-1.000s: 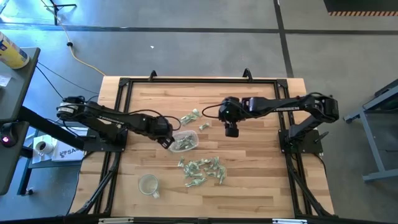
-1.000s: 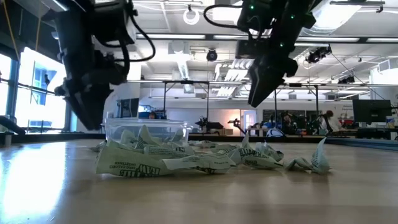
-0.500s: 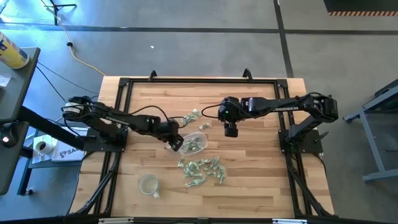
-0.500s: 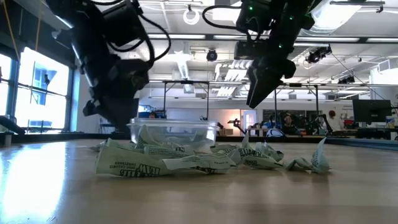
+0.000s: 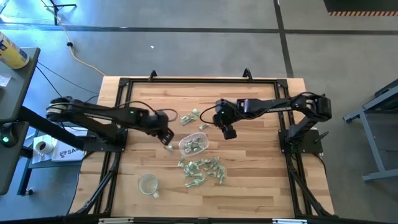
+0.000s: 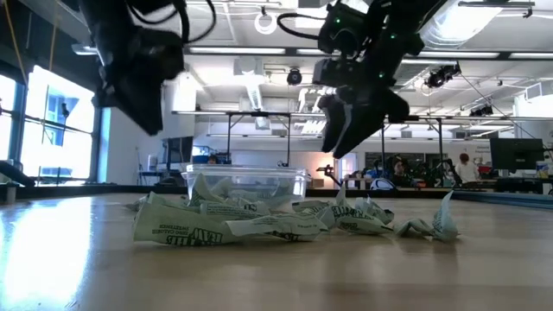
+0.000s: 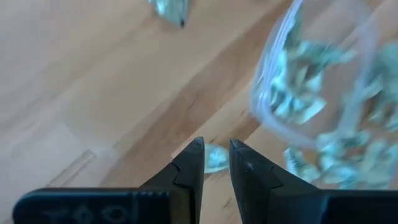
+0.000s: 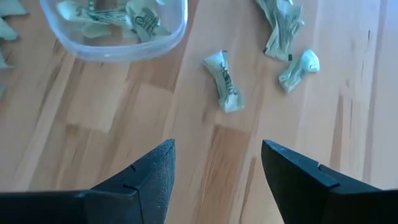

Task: Pick and place Stevia / Truvia into bins
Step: Put the stevia packet into the transparent container

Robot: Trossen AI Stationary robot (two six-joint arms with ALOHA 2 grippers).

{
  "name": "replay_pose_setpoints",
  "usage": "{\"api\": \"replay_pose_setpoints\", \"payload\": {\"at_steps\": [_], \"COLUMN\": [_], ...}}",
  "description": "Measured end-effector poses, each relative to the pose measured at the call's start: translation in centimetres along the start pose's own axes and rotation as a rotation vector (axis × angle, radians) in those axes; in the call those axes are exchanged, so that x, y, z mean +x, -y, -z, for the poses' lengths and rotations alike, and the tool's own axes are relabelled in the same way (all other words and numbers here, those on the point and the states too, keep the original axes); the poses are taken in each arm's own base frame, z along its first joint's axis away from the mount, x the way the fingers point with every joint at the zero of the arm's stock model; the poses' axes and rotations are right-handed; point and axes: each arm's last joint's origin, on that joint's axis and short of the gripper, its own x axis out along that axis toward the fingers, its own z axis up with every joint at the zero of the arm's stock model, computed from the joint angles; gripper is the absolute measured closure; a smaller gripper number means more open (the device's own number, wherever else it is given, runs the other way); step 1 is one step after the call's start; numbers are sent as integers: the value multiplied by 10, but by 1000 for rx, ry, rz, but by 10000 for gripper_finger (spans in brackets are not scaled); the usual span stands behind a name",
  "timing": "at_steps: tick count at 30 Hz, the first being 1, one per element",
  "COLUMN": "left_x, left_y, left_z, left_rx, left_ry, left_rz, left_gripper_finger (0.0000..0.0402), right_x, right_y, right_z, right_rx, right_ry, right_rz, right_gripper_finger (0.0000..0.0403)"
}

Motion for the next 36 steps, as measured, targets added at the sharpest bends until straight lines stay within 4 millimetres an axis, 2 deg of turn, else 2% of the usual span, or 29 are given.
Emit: {"api": "replay_pose_setpoints", "payload": {"at_steps": [4,8,14,17,20,25,29,36], "left_x": [-29,-47,-54,-54,-54,-54,-54,-54], "left_y": [-7,-12,-21,-22,-20,-19,-19,-19], "left_z": [-2,-1,2,3,4,3,3,3], "left_rx": [-39,-58,-38,-93,-125,-104,-109,-112], "left_ry": [121,177,219,198,175,179,171,158], "left_rz": [67,122,56,66,96,102,104,117], "left_gripper_finger": [293,293,293,293,293,293,293,293], "right_x": [4,-1,-13,-13,0,36,58,71], "right_y": [1,3,10,8,6,6,9,30], "right_z": [-2,-4,-8,-9,-8,-5,-6,-15], "right_rx": [5,12,237,271,240,81,66,97], "right_ry": [20,22,0,42,66,42,0,7], "right_rz": [1,72,248,114,-58,-81,-99,-97], "right_gripper_finger": [175,175,175,175,175,176,176,176]}}
